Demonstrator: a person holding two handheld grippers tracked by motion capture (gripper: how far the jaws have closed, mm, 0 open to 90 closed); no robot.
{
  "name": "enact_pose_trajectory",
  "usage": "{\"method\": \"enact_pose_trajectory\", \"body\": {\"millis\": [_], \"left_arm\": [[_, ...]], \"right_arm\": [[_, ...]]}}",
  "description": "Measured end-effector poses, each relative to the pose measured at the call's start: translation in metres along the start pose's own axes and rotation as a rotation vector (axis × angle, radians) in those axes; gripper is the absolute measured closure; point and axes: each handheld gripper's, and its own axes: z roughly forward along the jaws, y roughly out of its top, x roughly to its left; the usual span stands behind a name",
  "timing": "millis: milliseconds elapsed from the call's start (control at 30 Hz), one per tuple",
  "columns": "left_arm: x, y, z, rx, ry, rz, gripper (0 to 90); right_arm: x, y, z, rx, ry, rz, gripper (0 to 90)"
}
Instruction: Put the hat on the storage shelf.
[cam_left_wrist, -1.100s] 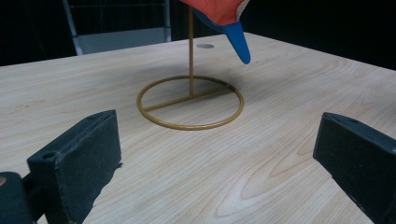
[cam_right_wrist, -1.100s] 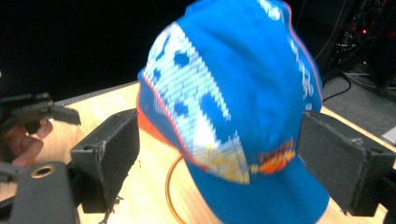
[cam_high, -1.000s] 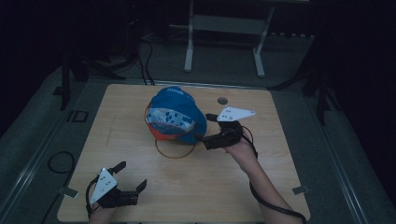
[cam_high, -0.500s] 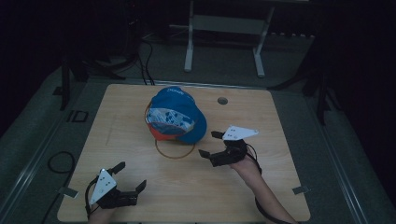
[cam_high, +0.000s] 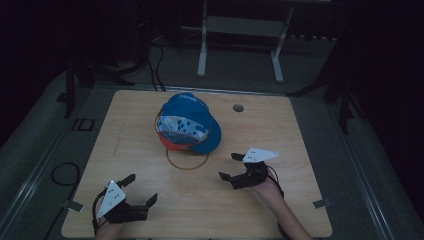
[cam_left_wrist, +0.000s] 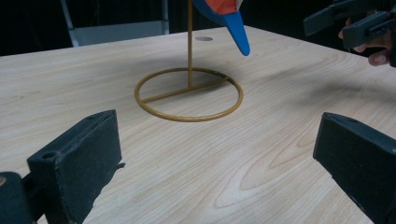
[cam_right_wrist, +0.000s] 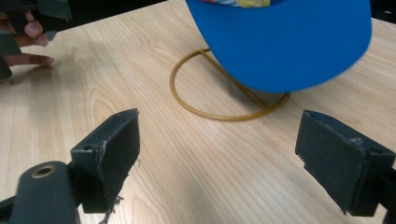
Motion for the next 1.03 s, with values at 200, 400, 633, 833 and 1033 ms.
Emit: {"method": "enact_pose_trajectory", "body": {"millis": [200,400,633,833,1033], "left_arm": [[0.001,-0.001,0.001,0.010,-0.005,-0.001,1.3],[0.001,-0.001,0.002,0.012,-0.008,-0.002,1.3],[0.001,-0.001,0.002,0.009,-0.006,-0.009,1.3],[0.001,-0.001,0.002,0.015,-0.008,-0.005,1.3],[0.001,-0.002,0.002,0.015,-0.008,-0.007,1.3]], "right_arm": [[-0.004,-0.016,-0.005,0.018,-0.004,0.009,13.7],[-0.008,-0.030,-0.014,0.019,-0.018,0.004,13.9],[-0.012,-0.045,-0.023,0.025,-0.014,0.000,13.9],[-0.015,-0.055,-0.030,0.043,-0.028,0.001,14.0],[-0.017,-0.058,-0.032,0.034,-0.041,0.009,14.1]]}}
